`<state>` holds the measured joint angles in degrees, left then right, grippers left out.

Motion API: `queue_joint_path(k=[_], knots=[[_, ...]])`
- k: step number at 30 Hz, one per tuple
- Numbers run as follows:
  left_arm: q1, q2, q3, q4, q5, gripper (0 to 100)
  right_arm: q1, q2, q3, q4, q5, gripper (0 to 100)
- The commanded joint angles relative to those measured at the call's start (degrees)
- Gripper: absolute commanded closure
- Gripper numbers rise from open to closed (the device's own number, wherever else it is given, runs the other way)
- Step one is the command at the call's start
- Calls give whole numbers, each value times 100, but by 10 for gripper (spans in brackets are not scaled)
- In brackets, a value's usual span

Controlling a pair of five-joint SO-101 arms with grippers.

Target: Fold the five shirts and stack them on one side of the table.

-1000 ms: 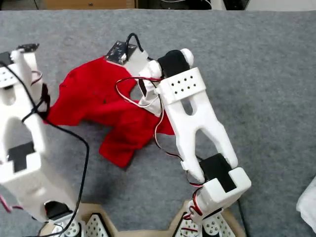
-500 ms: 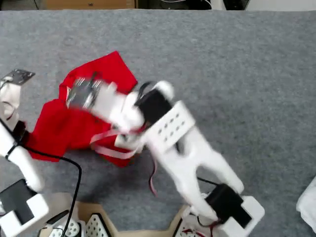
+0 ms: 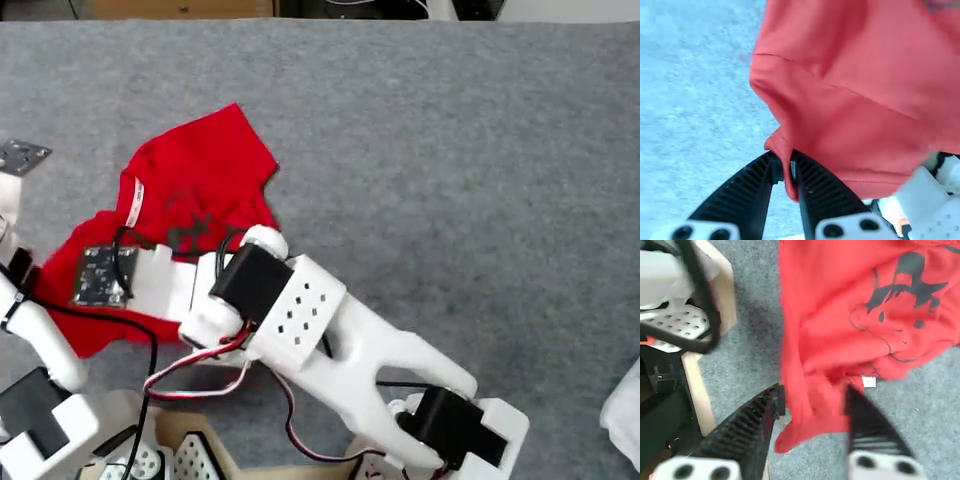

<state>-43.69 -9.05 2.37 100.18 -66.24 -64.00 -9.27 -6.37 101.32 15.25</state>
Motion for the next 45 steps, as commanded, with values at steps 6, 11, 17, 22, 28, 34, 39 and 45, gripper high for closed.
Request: queue_joint_path(k=[6,11,17,22,28,34,39,45], knots=[[-18,-233,-1591,62,18,981,286,-92,-1552,88,-53,602],[448,-207,-2655,62,721,981,1279,-40,-2738,35,-53,602],[1802,-163,-2945,35,1626,981,3108,-40,-2747,-563,-53,602],[3147,-4,-2936,-624,2927,981,4303,-75,-2325,-712,-9,602],[4914,787,-2945,-1134,4501,981,5974,-48,-2053,-695,-9,602],[6163,1938,-2998,-2075,5345,981,7574,-48,-1604,-721,642,602],[7068,2695,-2998,-2848,5749,980,8198,-40,-1569,-738,844,602],[7912,3196,-3007,-2892,5741,881,8277,-40,-1560,-738,844,602]])
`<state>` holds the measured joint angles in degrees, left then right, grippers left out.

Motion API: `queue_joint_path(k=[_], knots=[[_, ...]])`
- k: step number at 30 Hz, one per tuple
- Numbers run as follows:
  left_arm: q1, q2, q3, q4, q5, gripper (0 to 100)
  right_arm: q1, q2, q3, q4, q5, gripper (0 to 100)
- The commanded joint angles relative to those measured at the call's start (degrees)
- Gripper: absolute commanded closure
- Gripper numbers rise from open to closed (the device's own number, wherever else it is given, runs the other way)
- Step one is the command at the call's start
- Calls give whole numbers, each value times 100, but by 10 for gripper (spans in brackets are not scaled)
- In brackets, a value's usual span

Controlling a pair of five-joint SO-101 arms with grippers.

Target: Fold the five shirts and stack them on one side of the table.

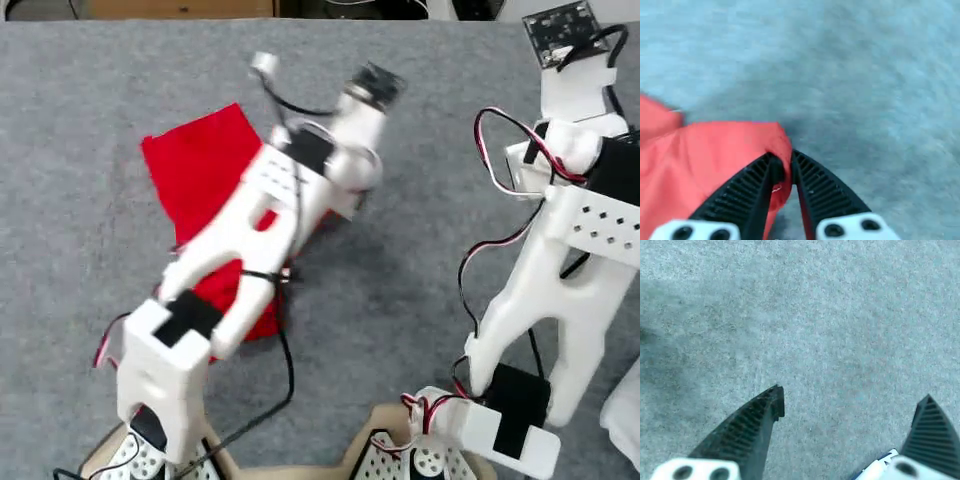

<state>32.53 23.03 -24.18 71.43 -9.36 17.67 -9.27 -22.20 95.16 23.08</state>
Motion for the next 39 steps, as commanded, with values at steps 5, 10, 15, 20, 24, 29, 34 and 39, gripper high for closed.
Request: queue_joint_path(k=[5,10,15,20,24,29,34,39], knots=[[-26,-4,-976,554,765,726,84,-40,40,-88,62,602],[-958,40,-2215,1635,853,717,-374,-31,347,-132,70,602],[-2251,40,-2822,2980,-18,722,-1692,-31,857,-132,18,602],[-3086,-13,-1609,2945,-695,788,-2870,259,1613,-141,-589,602],[-3165,-391,-440,2945,-985,843,-3222,787,1736,-334,-1398,602],[-3015,-1516,1371,2752,-976,842,-3275,1560,1710,-369,-2418,602],[-3130,-3160,3051,2127,-949,842,-3319,2035,1701,-492,-2875,602],[-3358,-4620,4290,1741,-774,842,-3319,2308,1701,-1011,-3270,602]])
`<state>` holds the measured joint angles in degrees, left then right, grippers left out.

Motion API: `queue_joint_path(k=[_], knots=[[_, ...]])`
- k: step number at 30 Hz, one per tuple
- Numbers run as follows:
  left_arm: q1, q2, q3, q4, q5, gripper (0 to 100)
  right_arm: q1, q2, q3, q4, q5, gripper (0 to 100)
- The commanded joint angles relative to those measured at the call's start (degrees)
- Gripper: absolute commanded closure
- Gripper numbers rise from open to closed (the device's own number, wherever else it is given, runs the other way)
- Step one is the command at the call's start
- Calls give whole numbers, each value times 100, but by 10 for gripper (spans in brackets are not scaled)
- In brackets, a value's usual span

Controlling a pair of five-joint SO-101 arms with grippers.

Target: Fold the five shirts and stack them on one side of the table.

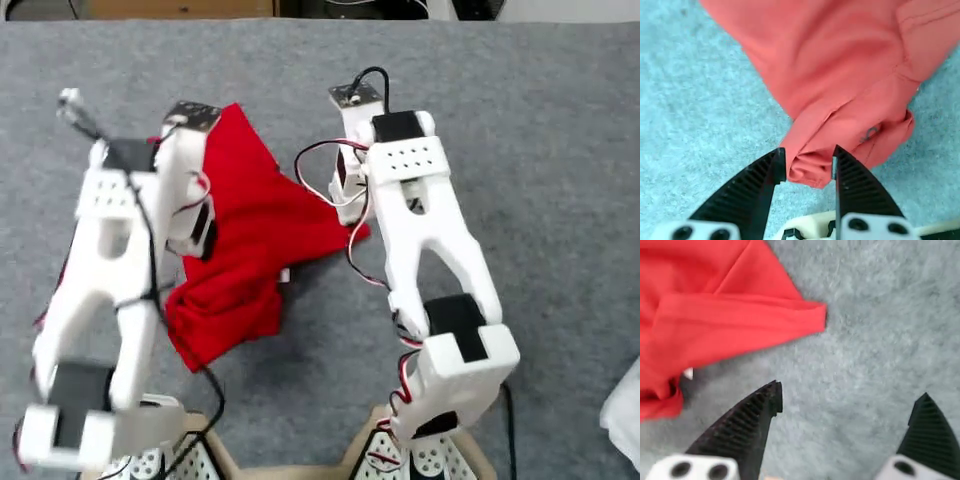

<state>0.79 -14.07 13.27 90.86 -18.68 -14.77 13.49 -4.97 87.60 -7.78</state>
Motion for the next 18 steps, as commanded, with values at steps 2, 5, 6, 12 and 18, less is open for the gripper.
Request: queue_joint_path(k=[2,5,6,12,18], knots=[[-369,-1279,844,-316,273,842,-75,127,-22,-352,-193,602],[-730,-1429,1046,-299,316,842,-66,321,-4,-431,-316,606],[-844,-1429,1090,-281,334,842,-66,409,-4,-413,-343,620],[-1310,-1429,1073,132,343,842,-163,646,-22,-448,-343,807],[-1319,-1429,1055,343,334,842,-251,778,-13,-756,-343,853]])
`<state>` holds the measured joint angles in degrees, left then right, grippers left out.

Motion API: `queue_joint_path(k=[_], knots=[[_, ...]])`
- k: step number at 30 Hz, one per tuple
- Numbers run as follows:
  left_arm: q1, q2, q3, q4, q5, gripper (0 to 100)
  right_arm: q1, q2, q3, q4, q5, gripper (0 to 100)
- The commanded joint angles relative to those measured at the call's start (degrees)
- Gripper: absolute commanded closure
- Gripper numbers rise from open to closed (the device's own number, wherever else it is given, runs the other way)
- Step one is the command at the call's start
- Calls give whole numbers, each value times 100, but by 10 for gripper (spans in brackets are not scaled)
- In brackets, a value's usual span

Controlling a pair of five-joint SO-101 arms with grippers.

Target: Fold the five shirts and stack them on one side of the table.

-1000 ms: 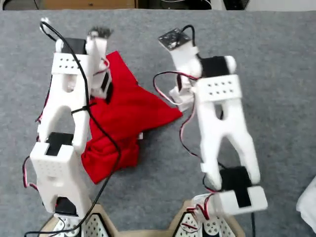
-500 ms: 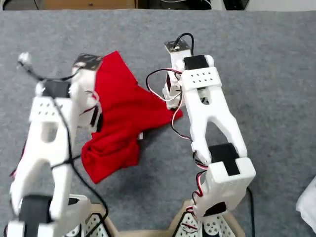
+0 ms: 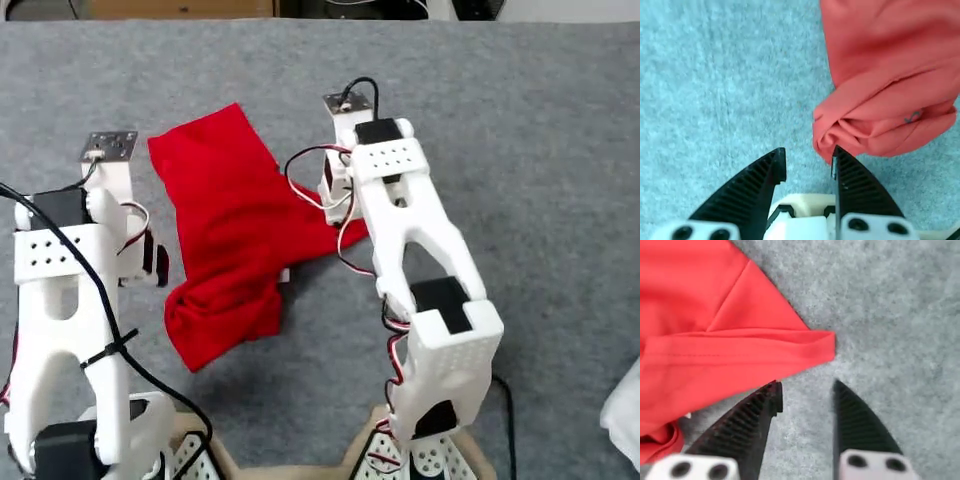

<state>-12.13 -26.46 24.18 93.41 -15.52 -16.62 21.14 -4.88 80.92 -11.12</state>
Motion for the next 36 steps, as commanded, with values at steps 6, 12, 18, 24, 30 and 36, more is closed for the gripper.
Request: queue_joint_path(k=[6,12,18,24,30,36], knots=[[-26,-189,-35,123,26,842,-31,48,-22,-123,9,853],[-70,-233,0,123,18,842,40,48,-31,-202,246,853],[-70,-242,-18,123,18,842,321,57,-4,-466,264,853],[-53,-242,-35,123,18,842,338,198,-4,-510,404,853],[-70,-242,-9,123,0,842,321,655,-48,-527,404,853],[-70,-242,18,123,0,842,347,804,-171,-492,404,853]])
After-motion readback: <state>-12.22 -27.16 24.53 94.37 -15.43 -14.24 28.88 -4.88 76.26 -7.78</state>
